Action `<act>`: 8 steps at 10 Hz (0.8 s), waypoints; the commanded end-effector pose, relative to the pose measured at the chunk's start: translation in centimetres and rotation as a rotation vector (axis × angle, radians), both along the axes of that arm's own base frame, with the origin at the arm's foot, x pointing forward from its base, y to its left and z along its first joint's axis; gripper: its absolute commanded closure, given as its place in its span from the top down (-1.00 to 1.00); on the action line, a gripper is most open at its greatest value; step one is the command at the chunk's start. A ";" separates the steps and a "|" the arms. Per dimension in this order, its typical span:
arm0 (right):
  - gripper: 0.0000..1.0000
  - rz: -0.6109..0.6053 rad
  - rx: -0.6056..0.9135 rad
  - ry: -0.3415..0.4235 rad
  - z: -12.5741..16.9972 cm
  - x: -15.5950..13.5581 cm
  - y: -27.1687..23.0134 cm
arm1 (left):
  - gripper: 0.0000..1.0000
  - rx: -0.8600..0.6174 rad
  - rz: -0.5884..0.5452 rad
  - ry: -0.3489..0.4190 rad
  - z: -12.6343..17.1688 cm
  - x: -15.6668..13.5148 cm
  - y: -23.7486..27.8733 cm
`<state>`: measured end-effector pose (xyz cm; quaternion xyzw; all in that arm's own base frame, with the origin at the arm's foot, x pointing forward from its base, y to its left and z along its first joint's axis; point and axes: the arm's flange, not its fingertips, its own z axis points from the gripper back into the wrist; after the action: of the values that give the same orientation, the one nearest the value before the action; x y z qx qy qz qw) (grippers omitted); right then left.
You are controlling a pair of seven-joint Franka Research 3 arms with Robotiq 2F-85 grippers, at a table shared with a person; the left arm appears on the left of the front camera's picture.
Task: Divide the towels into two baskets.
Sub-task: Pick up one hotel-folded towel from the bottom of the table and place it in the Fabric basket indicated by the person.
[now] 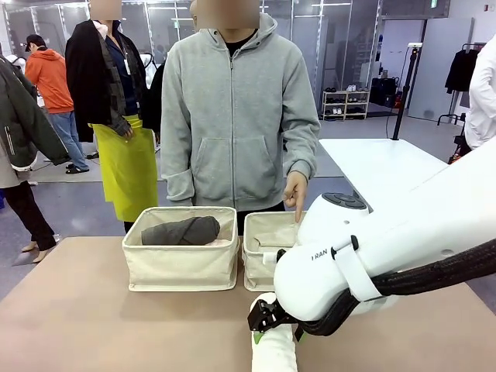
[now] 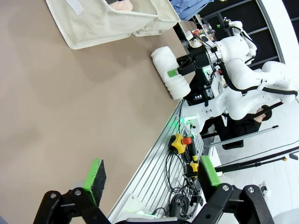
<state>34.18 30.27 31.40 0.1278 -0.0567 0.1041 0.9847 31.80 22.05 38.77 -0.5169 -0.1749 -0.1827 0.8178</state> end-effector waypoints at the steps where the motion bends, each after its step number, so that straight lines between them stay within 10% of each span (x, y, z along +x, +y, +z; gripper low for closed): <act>1: 0.62 -0.008 0.029 0.001 -1.1 -0.1 0.0 | 1.00 0.004 -0.002 0.002 0.3 -0.3 0.2; 8: -0.57 -0.004 0.044 0.042 1.1 -0.5 -0.5 | 1.00 0.004 -0.002 0.002 0.3 -0.3 0.2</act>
<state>34.21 30.70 31.97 0.1448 -0.0498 0.0894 0.9842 31.81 22.04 38.77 -0.5169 -0.1749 -0.1828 0.8178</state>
